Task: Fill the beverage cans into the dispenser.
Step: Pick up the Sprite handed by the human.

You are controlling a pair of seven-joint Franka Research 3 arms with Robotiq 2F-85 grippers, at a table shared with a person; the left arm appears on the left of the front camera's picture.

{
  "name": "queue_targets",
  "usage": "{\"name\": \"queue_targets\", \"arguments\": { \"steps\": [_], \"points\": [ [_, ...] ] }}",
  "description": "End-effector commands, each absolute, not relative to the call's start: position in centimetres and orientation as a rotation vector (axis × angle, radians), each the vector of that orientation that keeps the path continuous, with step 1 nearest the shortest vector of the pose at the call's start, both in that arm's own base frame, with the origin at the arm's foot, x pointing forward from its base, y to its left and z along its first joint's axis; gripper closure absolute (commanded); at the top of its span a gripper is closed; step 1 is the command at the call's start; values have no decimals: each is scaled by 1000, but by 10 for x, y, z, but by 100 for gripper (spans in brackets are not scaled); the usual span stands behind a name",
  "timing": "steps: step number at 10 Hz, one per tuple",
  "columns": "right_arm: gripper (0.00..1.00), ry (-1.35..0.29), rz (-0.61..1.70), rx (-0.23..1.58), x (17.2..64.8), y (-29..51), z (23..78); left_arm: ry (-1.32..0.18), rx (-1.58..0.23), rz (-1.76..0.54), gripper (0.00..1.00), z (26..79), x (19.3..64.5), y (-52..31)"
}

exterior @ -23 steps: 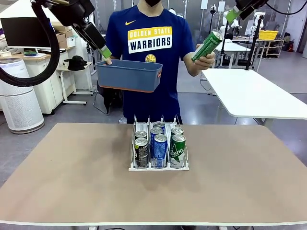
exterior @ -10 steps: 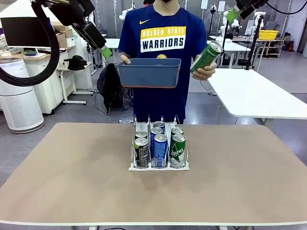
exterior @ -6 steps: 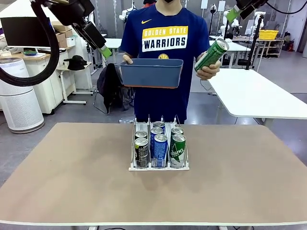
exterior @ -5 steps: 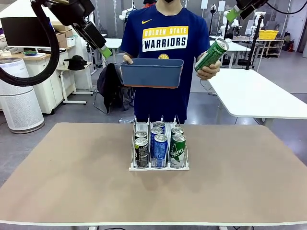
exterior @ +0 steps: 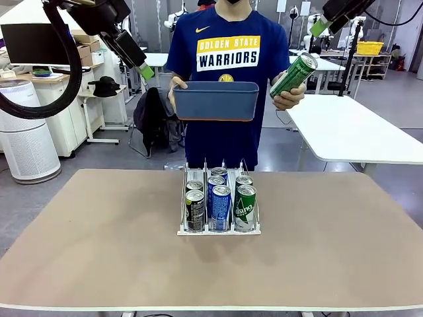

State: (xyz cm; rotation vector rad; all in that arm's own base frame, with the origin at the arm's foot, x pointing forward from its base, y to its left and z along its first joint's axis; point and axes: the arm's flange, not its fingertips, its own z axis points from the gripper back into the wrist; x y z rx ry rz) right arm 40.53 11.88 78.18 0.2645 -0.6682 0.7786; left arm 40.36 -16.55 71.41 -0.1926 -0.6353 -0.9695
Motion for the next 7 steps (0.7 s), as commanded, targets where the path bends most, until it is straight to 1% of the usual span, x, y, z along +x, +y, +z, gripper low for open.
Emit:
{"name": "queue_targets", "arguments": {
  "steps": [1,3,5,7],
  "points": [
    [0,-655,800,241,412,116,775,-640,-189,-968,0,714,405,-165],
    [0,-617,805,228,421,110,767,-640,-189,-968,0,714,405,-165],
    [0,-634,813,220,434,101,755,-640,-189,-968,0,714,405,-165],
    [0,-615,800,233,443,99,745,-640,-189,-968,0,714,405,-165]
  ]
}}
